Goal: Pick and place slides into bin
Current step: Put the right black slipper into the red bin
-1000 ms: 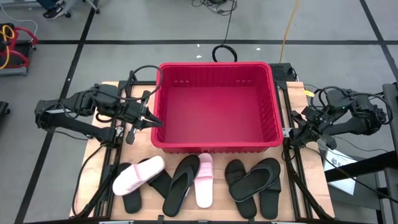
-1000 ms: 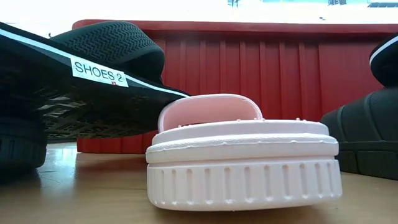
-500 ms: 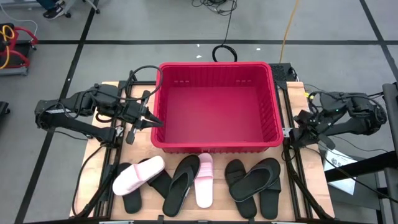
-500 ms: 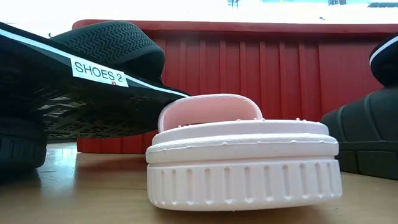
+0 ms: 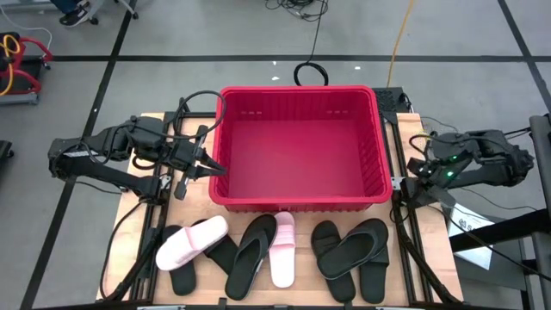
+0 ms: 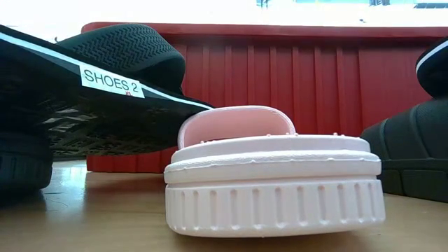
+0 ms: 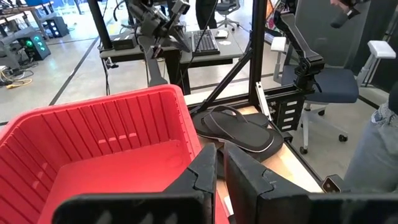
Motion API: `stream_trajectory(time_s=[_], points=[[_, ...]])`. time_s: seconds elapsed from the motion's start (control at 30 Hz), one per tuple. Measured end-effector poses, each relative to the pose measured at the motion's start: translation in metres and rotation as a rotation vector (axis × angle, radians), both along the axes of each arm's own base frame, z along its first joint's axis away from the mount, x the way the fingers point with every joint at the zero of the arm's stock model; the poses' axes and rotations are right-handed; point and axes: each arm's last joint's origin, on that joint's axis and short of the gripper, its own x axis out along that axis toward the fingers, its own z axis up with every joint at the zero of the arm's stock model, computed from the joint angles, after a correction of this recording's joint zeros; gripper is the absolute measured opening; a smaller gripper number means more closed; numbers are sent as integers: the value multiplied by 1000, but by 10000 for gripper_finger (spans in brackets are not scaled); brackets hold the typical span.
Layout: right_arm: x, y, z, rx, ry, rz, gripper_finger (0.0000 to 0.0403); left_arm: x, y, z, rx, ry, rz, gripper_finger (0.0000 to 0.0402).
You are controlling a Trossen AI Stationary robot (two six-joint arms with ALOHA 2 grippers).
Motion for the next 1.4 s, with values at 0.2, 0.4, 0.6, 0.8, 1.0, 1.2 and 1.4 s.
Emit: stream_trajectory(time_s=[0.2,0.4,0.6,0.8,1.0,1.2,1.4], points=[[23,5,-18,94,-12,60,0,0,0,0,0,0,0,31],[32,14,-19,161,-23,115,0,0,0,0,-1,0,0,31],[32,22,-21,149,61,122,0,0,0,0,0,0,0,31],[30,31,-26,129,190,120,0,0,0,0,-3,1,0,31],[31,46,-38,88,314,147,0,0,0,0,0,1,0,31],[39,73,-51,104,373,211,0,0,0,0,0,2,-1,31],[41,92,-50,118,354,233,0,0,0,0,0,2,0,31]])
